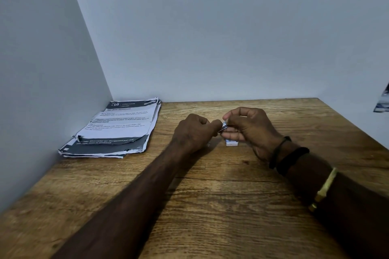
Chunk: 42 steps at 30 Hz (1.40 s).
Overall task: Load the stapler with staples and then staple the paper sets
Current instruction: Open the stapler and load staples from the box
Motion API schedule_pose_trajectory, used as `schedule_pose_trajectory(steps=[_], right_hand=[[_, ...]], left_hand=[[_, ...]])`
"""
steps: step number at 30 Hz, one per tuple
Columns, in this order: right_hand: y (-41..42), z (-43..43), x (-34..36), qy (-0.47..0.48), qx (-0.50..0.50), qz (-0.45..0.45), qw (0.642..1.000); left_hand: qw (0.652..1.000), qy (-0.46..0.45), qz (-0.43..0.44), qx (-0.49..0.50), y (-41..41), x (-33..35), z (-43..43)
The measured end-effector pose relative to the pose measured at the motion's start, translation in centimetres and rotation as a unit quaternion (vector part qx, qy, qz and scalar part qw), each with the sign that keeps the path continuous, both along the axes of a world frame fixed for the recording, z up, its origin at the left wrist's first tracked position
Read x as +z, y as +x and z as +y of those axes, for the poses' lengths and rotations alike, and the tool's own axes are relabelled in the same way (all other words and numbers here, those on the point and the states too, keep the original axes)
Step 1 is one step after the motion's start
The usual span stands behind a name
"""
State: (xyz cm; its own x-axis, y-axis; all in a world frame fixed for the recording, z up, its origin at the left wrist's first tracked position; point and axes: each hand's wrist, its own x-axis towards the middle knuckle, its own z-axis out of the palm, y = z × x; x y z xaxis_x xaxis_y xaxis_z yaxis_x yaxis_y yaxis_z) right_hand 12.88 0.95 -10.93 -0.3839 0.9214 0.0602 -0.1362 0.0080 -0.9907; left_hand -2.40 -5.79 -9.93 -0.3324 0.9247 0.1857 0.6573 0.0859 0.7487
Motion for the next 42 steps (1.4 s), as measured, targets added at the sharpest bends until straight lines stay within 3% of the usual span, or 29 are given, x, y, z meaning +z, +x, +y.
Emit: schedule_pose_trajectory(steps=[8, 13, 23, 26, 28, 30, 32, 35, 39, 42], right_hand=[[0.0, 0.6, -0.1, -0.014, -0.039, -0.004, 0.999], [0.5, 1.2, -0.3, -0.036, -0.046, 0.001, 0.998], [1.0, 1.4, 0.0, -0.101, -0.059, 0.052, 0.992], [0.9, 1.1, -0.1, -0.107, -0.045, 0.06, 0.991], [1.0, 0.9, -0.2, -0.085, -0.034, 0.044, 0.995], [1.2, 0.8, -0.4, 0.01, -0.05, -0.024, 0.998], [1.5, 0.9, -0.5, 0.178, -0.107, -0.142, 0.968], [2.0, 0.6, -0.1, 0.359, -0.137, -0.282, 0.879], [2.1, 0.0, 0.5, 0.435, -0.132, -0.387, 0.802], [2.2, -0.5, 0.8, 0.464, -0.132, -0.406, 0.776]], left_hand=[[0.996, -0.021, -0.07, -0.047, -0.2, 0.4, -0.4], [0.987, 0.035, -0.107, -0.113, -0.8, 0.2, -0.7], [0.986, 0.093, -0.04, -0.129, -1.3, -1.0, -0.5], [0.984, 0.119, 0.032, -0.126, -1.7, -1.8, -0.2], [0.982, 0.128, 0.041, -0.129, -1.8, -1.8, -0.2], [0.984, 0.128, 0.038, -0.121, -2.0, -1.7, -0.1], [0.986, 0.121, 0.038, -0.105, -2.1, -1.7, -0.1], [0.988, 0.125, 0.036, -0.089, -2.5, -1.6, -0.1], [0.988, 0.122, 0.037, -0.086, -2.5, -1.7, -0.1], [0.987, 0.133, 0.037, -0.078, -2.2, -1.6, 0.0]])
